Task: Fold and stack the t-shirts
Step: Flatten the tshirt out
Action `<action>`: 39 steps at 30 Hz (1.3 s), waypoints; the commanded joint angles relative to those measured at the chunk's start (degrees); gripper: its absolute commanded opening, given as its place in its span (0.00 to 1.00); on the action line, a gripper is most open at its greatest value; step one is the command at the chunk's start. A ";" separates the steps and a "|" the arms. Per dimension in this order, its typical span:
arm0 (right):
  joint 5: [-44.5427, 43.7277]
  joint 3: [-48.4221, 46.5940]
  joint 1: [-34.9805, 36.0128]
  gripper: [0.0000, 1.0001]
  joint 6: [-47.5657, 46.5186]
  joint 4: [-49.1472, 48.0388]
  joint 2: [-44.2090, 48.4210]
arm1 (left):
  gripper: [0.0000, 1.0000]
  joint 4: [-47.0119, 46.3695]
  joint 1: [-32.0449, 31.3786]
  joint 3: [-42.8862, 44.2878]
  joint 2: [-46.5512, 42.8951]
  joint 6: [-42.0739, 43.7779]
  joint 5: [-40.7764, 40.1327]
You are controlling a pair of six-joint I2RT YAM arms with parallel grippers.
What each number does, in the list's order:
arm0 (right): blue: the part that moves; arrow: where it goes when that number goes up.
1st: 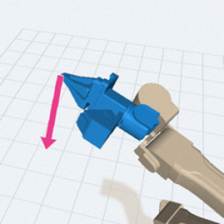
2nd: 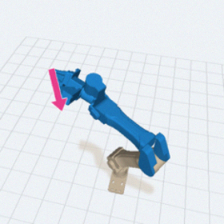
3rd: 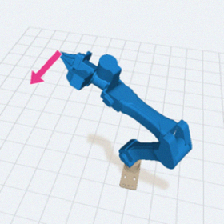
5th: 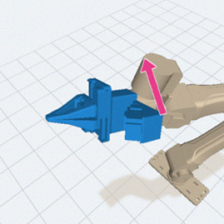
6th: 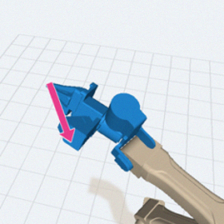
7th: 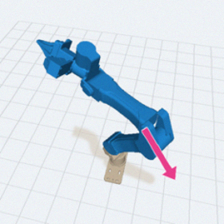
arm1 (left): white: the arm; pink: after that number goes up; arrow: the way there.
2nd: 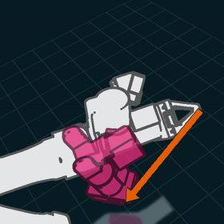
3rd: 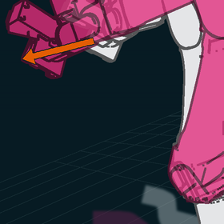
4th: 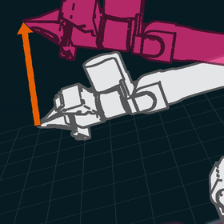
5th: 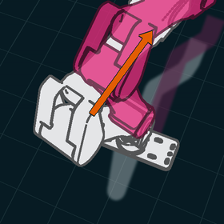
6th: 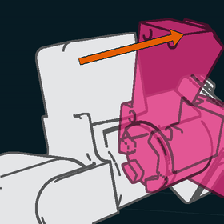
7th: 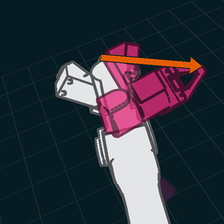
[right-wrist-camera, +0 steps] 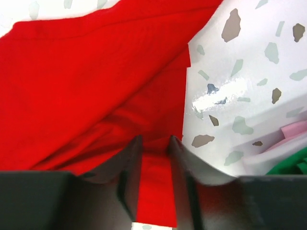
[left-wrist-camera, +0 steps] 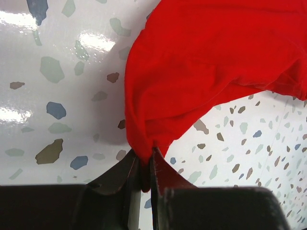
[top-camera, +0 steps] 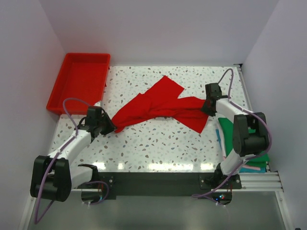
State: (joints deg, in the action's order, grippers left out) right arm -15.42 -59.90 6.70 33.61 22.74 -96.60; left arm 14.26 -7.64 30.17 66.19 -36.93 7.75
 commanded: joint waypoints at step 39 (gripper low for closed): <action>28.69 39.16 9.38 0.00 5.68 15.06 57.49 | 0.61 8.40 -13.17 38.69 18.95 9.49 -14.78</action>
State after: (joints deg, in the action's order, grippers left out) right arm 12.80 -20.49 15.77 39.42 39.42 -38.13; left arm 19.46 -15.00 60.77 79.35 -33.32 -3.36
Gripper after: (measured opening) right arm 0.010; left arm 0.604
